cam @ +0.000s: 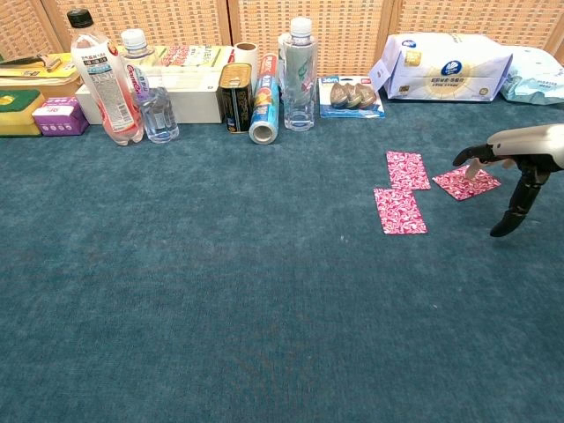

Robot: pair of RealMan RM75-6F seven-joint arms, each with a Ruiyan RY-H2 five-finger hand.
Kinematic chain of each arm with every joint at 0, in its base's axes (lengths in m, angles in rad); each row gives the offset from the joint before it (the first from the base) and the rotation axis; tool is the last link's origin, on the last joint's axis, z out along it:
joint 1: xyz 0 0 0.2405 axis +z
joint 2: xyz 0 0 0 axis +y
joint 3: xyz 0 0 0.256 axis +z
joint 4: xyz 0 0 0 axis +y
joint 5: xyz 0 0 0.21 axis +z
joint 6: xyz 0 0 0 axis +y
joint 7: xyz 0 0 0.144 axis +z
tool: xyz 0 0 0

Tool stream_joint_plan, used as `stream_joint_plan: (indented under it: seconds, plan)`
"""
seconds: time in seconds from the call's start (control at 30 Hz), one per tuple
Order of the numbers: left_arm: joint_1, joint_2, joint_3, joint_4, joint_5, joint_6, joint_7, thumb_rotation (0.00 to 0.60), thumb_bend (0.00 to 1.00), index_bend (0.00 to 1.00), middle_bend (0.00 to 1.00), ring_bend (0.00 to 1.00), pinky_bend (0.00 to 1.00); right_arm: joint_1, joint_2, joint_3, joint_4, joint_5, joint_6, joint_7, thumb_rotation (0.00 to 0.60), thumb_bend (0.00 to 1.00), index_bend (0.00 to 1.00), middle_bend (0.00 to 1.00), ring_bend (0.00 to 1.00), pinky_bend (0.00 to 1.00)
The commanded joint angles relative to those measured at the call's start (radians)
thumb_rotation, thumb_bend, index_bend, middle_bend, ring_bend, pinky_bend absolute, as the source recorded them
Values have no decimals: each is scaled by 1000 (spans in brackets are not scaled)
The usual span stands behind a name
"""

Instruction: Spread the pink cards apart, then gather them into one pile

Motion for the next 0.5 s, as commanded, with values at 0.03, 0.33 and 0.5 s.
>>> stream_joint_plan:
  seconds: [0.03, 0.33, 0.5]
  plan:
    - [-1, 1, 0, 0, 0, -2, -1, 600, 18, 0, 0, 0, 0, 5, -8, 2, 10, 12, -7, -2, 600, 0, 31, 121, 0, 0]
    - [1, 1, 1, 2, 3, 4, -5, 600, 18, 0, 0, 0, 0, 12, 7, -23, -13, 21, -20, -27, 600, 0, 30, 145, 0, 7]
    - [0, 1, 1, 0, 2, 1, -3, 600, 18, 0, 0, 0, 0, 14, 35, -48, -58, 4, -14, -49, 600, 0, 30, 155, 0, 37]
